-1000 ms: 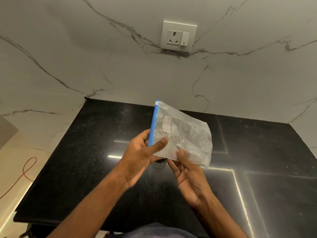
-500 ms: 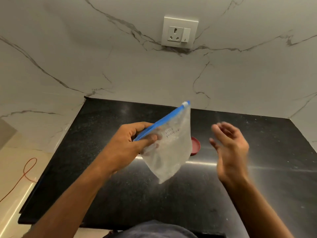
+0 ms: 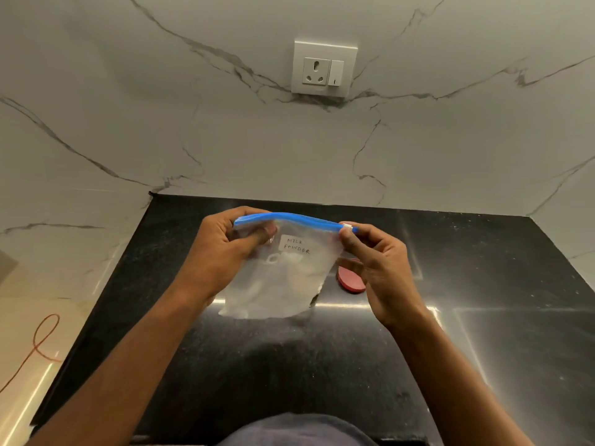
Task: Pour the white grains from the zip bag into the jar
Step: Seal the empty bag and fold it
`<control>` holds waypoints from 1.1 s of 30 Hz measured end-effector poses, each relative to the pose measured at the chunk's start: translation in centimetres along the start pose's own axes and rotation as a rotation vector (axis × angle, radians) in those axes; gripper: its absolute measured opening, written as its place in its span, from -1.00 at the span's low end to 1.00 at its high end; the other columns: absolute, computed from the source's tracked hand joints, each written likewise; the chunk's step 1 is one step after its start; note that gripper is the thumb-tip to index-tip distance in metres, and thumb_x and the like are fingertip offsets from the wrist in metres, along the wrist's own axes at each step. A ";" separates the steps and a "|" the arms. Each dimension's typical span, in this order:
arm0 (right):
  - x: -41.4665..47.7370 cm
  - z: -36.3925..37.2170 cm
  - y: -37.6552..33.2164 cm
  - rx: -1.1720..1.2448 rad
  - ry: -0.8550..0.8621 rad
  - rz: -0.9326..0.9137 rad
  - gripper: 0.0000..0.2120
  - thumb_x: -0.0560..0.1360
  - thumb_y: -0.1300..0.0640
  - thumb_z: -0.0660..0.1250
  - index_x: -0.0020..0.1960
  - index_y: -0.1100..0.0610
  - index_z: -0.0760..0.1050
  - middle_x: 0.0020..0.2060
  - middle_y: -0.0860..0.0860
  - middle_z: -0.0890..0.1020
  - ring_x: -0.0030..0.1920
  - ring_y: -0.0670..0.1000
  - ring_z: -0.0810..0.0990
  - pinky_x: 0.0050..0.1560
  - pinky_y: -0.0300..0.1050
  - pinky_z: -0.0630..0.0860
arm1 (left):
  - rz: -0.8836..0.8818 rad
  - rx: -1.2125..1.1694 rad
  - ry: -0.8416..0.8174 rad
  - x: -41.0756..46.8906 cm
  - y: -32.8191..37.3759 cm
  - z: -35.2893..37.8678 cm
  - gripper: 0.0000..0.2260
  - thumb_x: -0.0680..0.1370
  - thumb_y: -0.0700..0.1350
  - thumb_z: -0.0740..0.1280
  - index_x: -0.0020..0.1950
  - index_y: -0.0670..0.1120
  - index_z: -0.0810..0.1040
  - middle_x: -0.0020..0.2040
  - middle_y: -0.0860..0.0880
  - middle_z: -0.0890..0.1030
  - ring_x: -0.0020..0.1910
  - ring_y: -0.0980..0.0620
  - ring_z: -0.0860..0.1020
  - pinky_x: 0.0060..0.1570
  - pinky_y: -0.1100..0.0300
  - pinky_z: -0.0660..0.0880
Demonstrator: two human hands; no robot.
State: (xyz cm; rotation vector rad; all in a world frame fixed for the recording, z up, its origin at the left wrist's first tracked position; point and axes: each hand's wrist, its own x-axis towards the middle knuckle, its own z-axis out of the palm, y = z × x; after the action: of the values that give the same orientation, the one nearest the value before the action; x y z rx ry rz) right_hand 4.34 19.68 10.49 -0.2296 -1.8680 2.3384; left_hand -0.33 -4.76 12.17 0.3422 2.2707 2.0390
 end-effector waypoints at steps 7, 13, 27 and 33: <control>-0.6 0.5 0.3 -0.102 -0.053 -0.092 -0.78 0.62 0.20 0.36 0.22 0.11 0.69 0.08 0.08 0.78 0.11 0.09 0.76 0.03 -0.07 0.70 | 0.544 0.767 0.095 -0.2 2.7 1.1 -0.50 0.52 0.24 0.47 0.40 0.06 0.59 0.34 0.08 0.62 0.33 0.08 0.56 0.38 -0.12 0.41; -1.6 1.3 0.1 -0.016 -0.025 -0.183 -0.85 0.49 0.15 0.46 0.02 0.01 0.76 -0.05 0.08 0.78 0.00 0.11 0.76 0.03 -0.09 0.69 | 0.384 0.557 -0.282 0.6 3.8 4.5 -0.69 0.57 -0.02 0.48 0.28 -0.07 0.71 0.17 -0.03 0.74 0.16 0.10 0.68 0.24 0.14 0.62; -1.8 1.9 0.1 0.042 -0.024 -0.085 -0.88 0.56 0.12 0.43 0.05 0.11 0.70 -0.06 0.06 0.74 -0.07 0.00 0.72 -0.08 -0.17 0.65 | 0.353 0.622 -0.179 0.7 3.6 4.3 -0.77 0.60 -0.10 0.47 0.25 -0.06 0.68 0.06 0.06 0.73 0.07 0.09 0.68 0.30 -0.03 0.55; -0.6 0.1 -1.6 0.136 0.098 -0.072 -0.91 0.50 0.14 0.46 -0.07 0.01 0.74 -0.16 -0.03 0.73 -0.14 -0.06 0.70 -0.19 -0.14 0.68 | 0.294 0.602 -0.136 0.5 3.0 1.1 -0.79 0.59 -0.15 0.48 0.22 -0.01 0.68 0.04 0.15 0.70 0.08 0.25 0.63 0.13 0.43 0.53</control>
State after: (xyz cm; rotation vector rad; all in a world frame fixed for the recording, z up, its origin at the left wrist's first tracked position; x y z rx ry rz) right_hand 4.91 19.85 12.08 -0.2516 -1.6380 2.3487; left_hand -0.23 -3.30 15.05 0.8615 2.8276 1.3103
